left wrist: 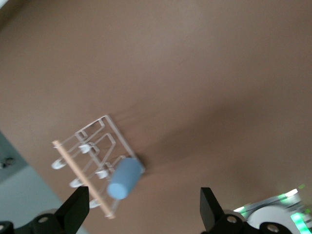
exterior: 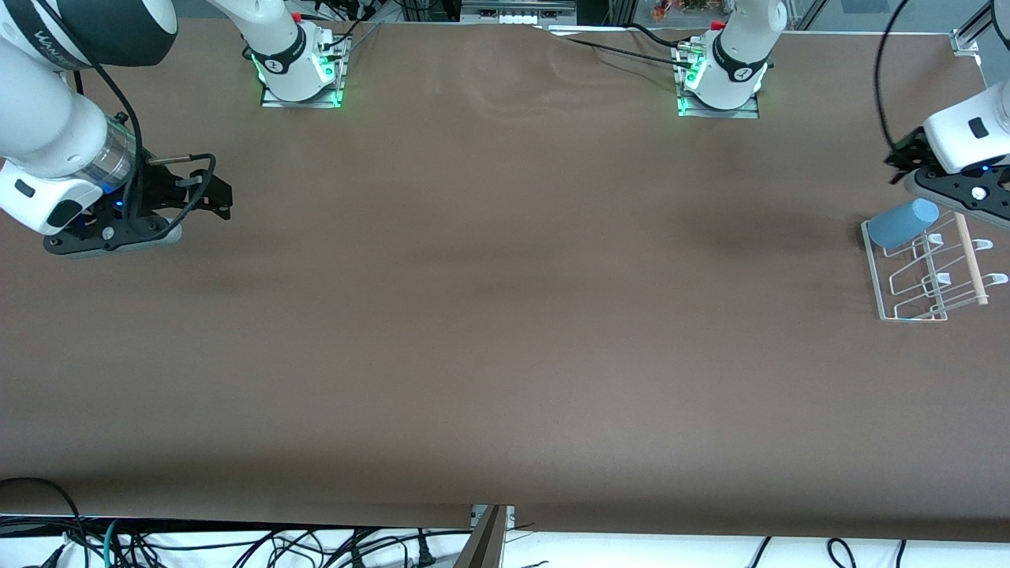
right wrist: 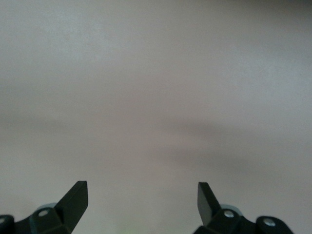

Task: Transfer cup to left arm and place on rack
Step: 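Open the left gripper and lift it off the cup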

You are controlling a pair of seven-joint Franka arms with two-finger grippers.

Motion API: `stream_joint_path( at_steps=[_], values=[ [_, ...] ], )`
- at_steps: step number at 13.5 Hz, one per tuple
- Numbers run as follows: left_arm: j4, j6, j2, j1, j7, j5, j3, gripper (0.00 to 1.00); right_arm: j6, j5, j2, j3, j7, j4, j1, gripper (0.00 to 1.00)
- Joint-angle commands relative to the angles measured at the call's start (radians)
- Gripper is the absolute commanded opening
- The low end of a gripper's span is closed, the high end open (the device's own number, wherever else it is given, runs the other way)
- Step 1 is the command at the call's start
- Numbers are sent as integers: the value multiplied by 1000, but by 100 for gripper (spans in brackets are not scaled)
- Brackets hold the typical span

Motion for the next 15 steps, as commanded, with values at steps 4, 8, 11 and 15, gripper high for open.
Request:
stream_joint_path(
  at_steps=[4,8,11,15],
  values=[
    [121,-82,27,-174,-287,-311,266,100,-6,15,3,4,-9,17,-4,99],
    [129,-85,46,-233,-300,-274,319,100,-6,15,3,4,-9,17,-4,99],
    [156,-89,75,-238,-298,-274,297,100,-6,25,3,4,-9,17,-6,99],
    [180,-118,70,-276,-303,-202,262,100,-6,30,3,3,-9,17,-7,99]
  ],
)
